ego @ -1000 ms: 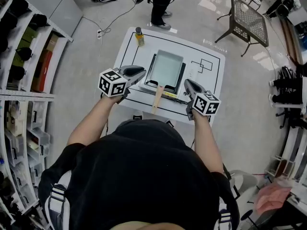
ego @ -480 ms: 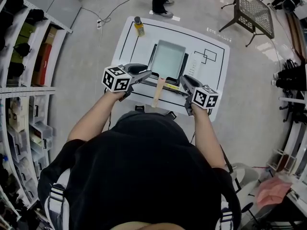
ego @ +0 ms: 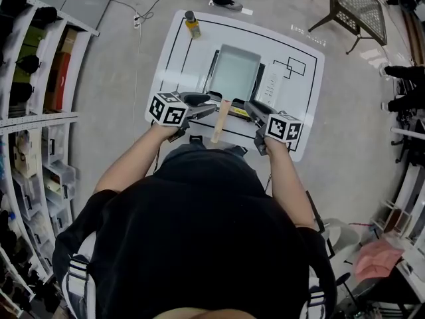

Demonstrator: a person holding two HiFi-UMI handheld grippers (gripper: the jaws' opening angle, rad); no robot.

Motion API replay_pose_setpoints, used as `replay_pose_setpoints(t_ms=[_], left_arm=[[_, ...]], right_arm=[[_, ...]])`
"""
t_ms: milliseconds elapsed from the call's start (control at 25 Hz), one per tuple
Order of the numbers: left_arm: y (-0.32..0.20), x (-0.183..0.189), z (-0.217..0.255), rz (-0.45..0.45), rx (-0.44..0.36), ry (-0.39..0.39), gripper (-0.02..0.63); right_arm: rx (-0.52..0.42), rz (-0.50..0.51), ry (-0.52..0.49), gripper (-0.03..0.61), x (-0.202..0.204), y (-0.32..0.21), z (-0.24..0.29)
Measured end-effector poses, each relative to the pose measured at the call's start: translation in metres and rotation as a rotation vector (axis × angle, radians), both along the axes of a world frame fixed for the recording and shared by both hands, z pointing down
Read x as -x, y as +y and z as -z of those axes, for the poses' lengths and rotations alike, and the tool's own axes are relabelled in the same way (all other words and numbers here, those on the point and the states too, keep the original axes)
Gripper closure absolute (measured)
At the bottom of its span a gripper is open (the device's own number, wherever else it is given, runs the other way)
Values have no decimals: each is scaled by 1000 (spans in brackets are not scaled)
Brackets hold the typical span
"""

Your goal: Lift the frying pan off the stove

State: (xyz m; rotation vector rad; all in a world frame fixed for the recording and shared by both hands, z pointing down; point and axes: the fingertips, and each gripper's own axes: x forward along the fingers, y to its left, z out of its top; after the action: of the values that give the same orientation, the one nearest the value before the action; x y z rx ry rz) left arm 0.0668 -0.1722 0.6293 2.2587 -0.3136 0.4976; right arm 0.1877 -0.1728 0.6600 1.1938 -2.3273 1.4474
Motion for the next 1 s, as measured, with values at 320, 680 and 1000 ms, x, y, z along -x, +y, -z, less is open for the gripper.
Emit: replay_pose_setpoints(t_ms=[320, 680, 1000], left_arm=[[21, -13, -25, -51, 121, 11, 398], [33, -19, -49, -62, 196, 0, 383], [56, -30, -65, -93, 315, 23, 377]], right_arm=[[71, 14, -89, 422, 19, 6, -18], [156, 42, -146, 397, 31, 20, -44], [232, 40, -301, 345, 56, 21, -46]])
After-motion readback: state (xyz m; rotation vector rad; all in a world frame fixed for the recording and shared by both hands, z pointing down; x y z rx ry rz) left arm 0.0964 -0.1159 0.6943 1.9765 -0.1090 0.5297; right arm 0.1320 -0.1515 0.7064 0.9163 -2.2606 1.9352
